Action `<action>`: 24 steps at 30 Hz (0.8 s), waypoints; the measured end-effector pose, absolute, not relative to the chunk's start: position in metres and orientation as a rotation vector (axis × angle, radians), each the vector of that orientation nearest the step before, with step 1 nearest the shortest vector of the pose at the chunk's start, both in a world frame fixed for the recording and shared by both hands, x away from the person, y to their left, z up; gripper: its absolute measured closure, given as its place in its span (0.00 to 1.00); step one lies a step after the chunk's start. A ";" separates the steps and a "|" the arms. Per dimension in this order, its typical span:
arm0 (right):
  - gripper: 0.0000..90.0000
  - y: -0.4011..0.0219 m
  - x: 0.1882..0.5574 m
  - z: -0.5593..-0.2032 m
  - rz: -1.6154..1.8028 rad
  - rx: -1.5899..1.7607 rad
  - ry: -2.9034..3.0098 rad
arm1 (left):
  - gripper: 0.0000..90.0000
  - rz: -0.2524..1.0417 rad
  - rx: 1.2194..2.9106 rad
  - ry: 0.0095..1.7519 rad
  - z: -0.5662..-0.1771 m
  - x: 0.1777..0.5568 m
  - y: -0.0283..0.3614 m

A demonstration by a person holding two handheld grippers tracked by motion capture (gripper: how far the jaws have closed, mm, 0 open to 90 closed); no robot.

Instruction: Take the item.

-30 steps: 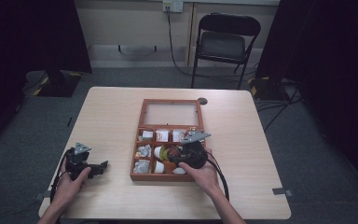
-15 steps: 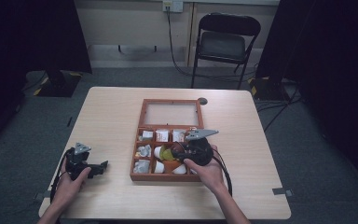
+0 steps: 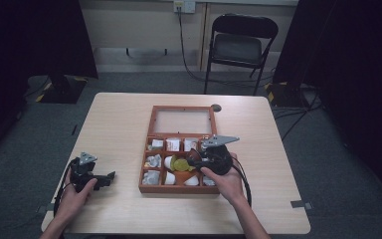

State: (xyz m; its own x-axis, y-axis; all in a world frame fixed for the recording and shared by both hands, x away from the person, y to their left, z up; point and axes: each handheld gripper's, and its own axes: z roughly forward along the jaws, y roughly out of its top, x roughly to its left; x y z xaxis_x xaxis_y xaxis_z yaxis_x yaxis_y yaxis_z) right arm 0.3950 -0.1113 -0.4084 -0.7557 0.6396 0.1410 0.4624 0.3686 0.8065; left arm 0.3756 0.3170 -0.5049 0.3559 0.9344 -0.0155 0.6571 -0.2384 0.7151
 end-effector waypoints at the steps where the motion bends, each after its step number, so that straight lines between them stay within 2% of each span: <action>1: 0.61 -0.112 0.395 -0.408 1.331 0.995 2.430 | 0.00 0.562 1.987 1.378 -0.505 0.376 0.317; 24: 0.61 -0.142 0.395 -0.401 1.368 1.059 2.350 | 0.00 0.562 1.983 1.380 -0.505 0.376 0.317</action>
